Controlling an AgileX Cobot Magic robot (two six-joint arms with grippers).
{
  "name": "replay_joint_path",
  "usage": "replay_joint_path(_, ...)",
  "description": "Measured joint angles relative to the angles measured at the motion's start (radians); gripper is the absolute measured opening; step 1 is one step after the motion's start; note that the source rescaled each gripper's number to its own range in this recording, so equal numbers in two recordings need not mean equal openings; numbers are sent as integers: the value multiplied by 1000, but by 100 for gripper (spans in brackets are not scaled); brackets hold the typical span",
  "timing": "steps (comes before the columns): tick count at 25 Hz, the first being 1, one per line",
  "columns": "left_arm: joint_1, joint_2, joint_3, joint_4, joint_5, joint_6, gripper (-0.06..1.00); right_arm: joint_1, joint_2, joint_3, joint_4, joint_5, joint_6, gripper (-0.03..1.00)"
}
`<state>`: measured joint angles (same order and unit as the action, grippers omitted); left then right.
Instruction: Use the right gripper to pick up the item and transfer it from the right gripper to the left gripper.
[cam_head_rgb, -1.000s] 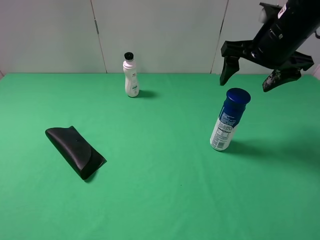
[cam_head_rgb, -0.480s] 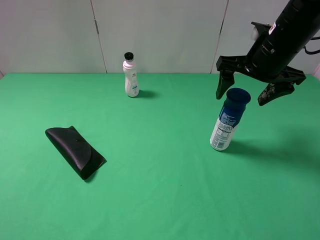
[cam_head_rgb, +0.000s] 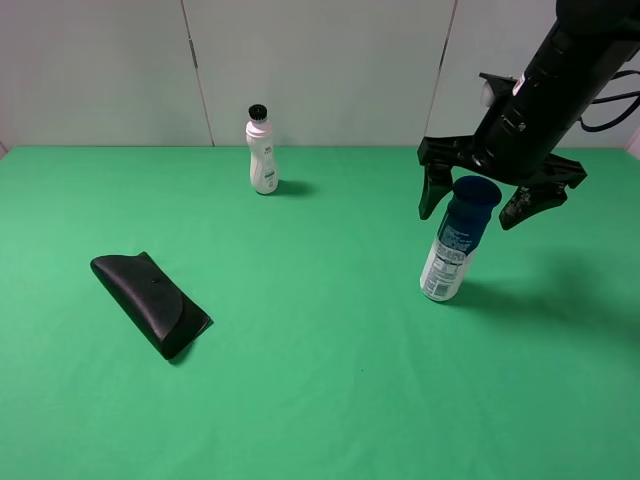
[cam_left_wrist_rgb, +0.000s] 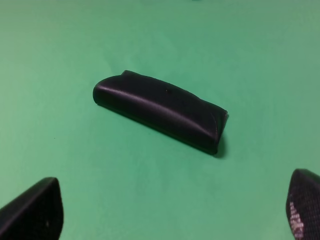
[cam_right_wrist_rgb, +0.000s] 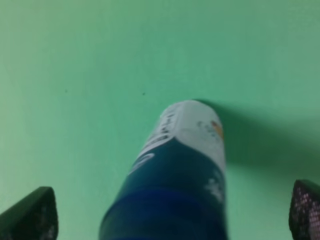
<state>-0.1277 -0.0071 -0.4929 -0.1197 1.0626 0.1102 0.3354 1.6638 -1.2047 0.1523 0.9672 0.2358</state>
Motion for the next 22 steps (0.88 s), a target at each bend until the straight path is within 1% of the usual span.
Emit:
replay_joint_path(4,0,0,0,0,0,0,100,16,9,0,-3,-1,-2,100)
replay_joint_path(9,0,0,0,0,0,0,100,16,17,0,-12,-5,3,100)
replay_joint_path(14,0,0,0,0,0,0,100,25,17,26,-44,-14,24,100)
replay_joint_path(22,0,0,0,0,0,0,100,27,17,45,-40,-51,32,100)
